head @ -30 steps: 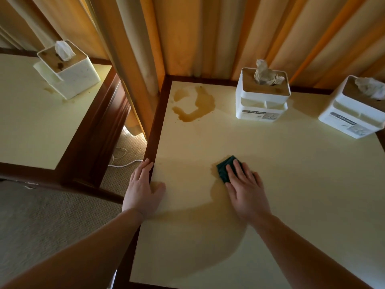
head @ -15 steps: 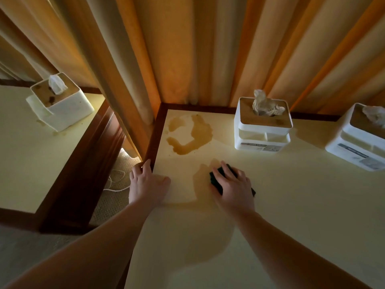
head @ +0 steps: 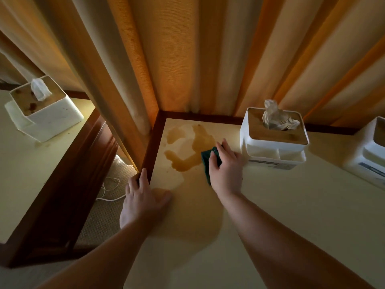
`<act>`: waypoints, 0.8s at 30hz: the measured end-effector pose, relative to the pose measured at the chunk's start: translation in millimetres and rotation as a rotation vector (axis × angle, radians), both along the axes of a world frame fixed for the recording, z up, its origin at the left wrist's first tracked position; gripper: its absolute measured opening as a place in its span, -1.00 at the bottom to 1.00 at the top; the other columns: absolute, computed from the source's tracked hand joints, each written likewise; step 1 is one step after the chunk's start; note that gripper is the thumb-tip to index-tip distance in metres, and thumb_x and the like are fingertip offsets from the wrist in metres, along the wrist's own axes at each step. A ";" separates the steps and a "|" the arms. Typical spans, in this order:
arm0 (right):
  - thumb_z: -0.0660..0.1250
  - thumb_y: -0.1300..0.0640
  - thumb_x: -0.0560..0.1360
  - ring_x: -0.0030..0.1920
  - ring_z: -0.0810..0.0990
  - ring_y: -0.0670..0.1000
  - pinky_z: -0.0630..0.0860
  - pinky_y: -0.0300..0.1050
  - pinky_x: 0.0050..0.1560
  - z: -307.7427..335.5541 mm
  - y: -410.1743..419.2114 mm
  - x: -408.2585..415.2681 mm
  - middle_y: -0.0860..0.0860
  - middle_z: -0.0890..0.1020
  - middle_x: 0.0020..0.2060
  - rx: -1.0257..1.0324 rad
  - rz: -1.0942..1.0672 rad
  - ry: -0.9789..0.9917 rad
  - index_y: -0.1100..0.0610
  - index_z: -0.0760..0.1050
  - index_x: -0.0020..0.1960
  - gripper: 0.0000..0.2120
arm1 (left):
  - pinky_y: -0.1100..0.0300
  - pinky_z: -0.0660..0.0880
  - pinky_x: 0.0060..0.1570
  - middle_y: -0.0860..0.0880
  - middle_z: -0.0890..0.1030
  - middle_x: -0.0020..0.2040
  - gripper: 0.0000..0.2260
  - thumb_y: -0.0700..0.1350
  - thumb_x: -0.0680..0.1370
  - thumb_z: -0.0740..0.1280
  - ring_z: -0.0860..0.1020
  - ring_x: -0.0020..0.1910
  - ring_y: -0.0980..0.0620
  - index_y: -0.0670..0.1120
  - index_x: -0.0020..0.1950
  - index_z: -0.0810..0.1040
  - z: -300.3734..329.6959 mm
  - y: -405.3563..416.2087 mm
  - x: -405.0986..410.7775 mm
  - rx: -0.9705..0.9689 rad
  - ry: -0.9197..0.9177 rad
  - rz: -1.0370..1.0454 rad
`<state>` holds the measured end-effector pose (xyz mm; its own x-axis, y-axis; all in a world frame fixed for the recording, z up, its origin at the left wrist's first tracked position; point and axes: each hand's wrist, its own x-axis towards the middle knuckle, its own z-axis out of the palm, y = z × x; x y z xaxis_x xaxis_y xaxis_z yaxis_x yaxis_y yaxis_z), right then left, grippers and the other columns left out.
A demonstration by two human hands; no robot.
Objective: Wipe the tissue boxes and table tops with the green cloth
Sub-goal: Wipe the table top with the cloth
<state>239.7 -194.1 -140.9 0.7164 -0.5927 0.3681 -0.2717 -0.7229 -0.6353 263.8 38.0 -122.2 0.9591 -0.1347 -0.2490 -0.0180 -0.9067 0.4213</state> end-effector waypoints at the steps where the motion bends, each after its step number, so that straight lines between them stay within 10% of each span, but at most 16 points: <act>1: 0.25 0.00 0.65 0.18 0.59 0.23 0.64 0.19 0.15 0.6 -2.4 12.1 0.12 0.57 0.41 0.013 -0.015 -0.009 0.17 0.61 0.37 -0.60 | -0.16 0.35 0.43 -0.11 0.13 0.58 -0.03 0.36 0.47 0.35 0.15 0.58 -0.14 0.03 0.68 -0.09 -1.0 -0.4 0.0 -0.005 -0.009 0.009; 6: 0.32 0.01 0.67 0.40 0.49 0.23 0.54 0.19 0.34 10.9 -3.9 44.0 0.16 0.46 0.51 0.082 0.002 0.112 0.17 0.52 0.46 -0.58 | -0.13 0.38 0.39 -0.06 0.17 0.55 -0.06 0.35 0.44 0.32 0.19 0.55 -0.10 0.04 0.67 -0.04 -1.7 -0.6 0.3 -0.029 -0.024 0.020; 12: -0.12 -0.19 0.72 0.67 -0.03 0.03 -0.10 0.18 0.65 9.0 -3.6 17.0 -0.04 0.07 0.68 -0.217 0.270 0.559 0.00 0.09 0.68 -0.42 | -0.11 0.35 0.43 -0.07 0.15 0.57 -0.05 0.34 0.46 0.34 0.18 0.56 -0.10 0.03 0.67 -0.06 -0.3 -0.3 0.0 -0.036 -0.026 0.013; 24: -0.08 -0.10 0.75 0.66 0.02 0.09 0.01 0.05 0.64 11.2 -38.6 57.8 0.08 0.08 0.68 -0.089 0.203 0.610 0.16 0.12 0.67 -0.43 | -0.08 0.34 0.45 -0.05 0.13 0.57 -0.04 0.35 0.46 0.34 0.16 0.56 -0.08 0.02 0.68 -0.08 -1.1 0.9 1.1 -0.053 -0.036 0.001</act>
<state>297.5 -232.7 -129.6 0.9071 -0.4091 -0.0993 -0.4170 -0.8408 -0.3452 264.9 38.8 -123.3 0.9674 -0.1455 -0.2074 -0.0325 -0.8831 0.4680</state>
